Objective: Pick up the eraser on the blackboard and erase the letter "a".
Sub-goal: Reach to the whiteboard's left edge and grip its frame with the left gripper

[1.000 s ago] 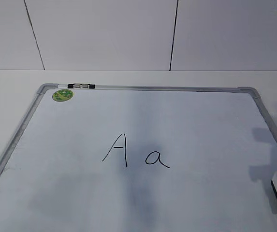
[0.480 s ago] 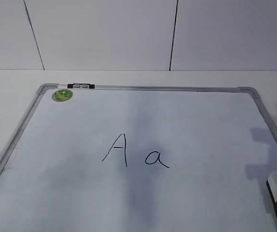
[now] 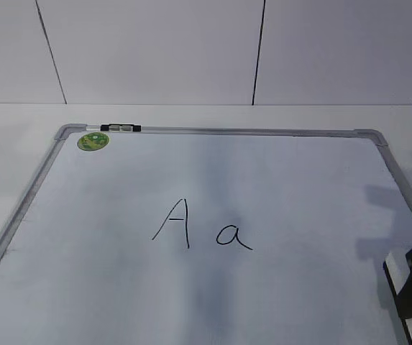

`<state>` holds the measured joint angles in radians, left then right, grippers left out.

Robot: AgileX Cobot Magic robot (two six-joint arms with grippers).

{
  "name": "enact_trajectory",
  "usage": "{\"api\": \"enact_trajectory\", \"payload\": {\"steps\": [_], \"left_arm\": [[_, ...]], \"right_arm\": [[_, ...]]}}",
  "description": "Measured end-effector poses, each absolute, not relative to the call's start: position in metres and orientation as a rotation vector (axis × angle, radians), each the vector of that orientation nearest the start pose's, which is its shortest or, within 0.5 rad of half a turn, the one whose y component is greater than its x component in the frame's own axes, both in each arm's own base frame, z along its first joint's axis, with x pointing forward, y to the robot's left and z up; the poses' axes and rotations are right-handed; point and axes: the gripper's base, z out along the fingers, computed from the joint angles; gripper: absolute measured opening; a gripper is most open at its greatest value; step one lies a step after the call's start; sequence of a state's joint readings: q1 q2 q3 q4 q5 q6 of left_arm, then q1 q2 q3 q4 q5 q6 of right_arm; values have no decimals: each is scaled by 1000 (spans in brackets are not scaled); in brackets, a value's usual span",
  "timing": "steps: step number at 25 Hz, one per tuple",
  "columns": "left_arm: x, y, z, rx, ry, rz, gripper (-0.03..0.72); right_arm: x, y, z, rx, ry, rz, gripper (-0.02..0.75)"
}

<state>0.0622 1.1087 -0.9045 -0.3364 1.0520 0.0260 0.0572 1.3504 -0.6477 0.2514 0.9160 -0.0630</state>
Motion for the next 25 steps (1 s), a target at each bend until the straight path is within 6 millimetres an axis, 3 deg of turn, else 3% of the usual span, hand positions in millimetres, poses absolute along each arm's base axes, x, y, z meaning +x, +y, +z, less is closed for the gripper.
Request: {"api": "enact_trajectory", "payload": {"steps": [6, 12, 19, 25], "left_arm": [[259, -14, 306, -156, 2737, -425, 282], [306, -30, 273, -22, 2825, -368, 260], [334, -28, 224, 16, 2940, -265, 255], [346, -27, 203, 10, 2946, -243, 255]], "right_arm": [[197, 31, 193, 8, 3092, 344, 532], [204, 32, 204, -20, 3077, 344, 532], [205, 32, 208, -32, 3088, 349, 532], [204, 32, 208, -37, 3099, 352, 532]]}}
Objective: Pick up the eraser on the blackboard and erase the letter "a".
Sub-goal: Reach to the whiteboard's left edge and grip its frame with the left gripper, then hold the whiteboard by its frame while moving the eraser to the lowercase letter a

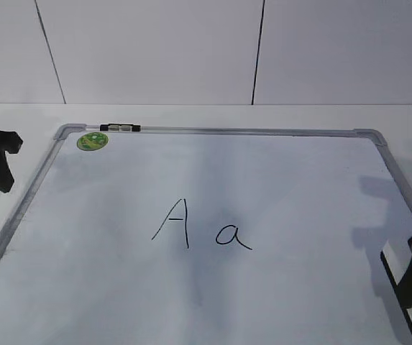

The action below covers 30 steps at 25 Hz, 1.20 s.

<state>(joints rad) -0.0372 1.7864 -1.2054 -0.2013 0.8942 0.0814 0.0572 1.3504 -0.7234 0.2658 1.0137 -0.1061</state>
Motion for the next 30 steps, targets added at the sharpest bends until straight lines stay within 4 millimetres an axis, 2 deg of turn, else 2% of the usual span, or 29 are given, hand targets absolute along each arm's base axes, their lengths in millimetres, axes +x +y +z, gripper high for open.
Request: {"api": "enact_trajectory", "payload": {"steps": [14, 30], "left_arm": [[361, -29, 170, -40, 2973, -272, 253], [367, -30, 168, -34, 2962, -280, 235]], "right_arm": [[204, 32, 208, -41, 3100, 352, 532], [204, 32, 209, -50, 3097, 352, 532]]}}
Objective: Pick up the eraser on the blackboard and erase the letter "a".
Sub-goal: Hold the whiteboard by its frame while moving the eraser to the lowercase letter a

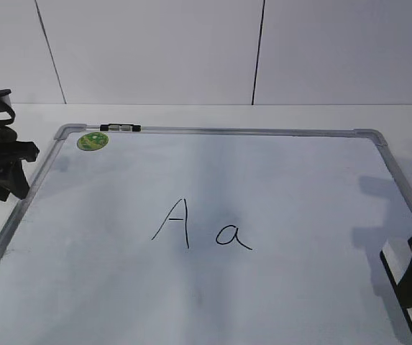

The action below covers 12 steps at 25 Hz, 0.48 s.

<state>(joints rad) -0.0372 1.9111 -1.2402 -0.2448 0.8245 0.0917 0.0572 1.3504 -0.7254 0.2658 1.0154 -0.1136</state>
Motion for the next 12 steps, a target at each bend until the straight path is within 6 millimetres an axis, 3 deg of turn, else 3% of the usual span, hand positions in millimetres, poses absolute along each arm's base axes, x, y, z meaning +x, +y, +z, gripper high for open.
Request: {"api": "enact_trajectory", "payload": {"steps": [12], "left_arm": [[369, -30, 155, -38, 2992, -279, 235]], "right_arm": [[204, 32, 209, -50, 3097, 352, 532]]}}
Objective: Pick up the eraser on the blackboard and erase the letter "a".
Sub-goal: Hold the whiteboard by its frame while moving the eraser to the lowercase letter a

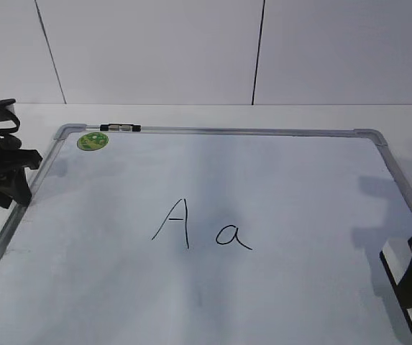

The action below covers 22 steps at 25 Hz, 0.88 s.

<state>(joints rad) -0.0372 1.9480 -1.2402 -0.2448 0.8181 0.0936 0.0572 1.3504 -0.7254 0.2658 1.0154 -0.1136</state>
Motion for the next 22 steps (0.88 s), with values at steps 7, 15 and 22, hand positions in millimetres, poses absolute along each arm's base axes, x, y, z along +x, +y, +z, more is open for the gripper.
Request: {"api": "enact_trajectory", "payload": {"steps": [7, 15, 22], "left_arm": [[369, -30, 151, -39, 3000, -279, 235], [371, -30, 151, -39, 2998, -279, 235], [371, -30, 151, -39, 2998, -279, 235]], "right_arm": [[204, 32, 209, -51, 3097, 352, 532], [204, 32, 209, -53, 3097, 352, 532], [204, 32, 209, -54, 3099, 352, 532]]}}
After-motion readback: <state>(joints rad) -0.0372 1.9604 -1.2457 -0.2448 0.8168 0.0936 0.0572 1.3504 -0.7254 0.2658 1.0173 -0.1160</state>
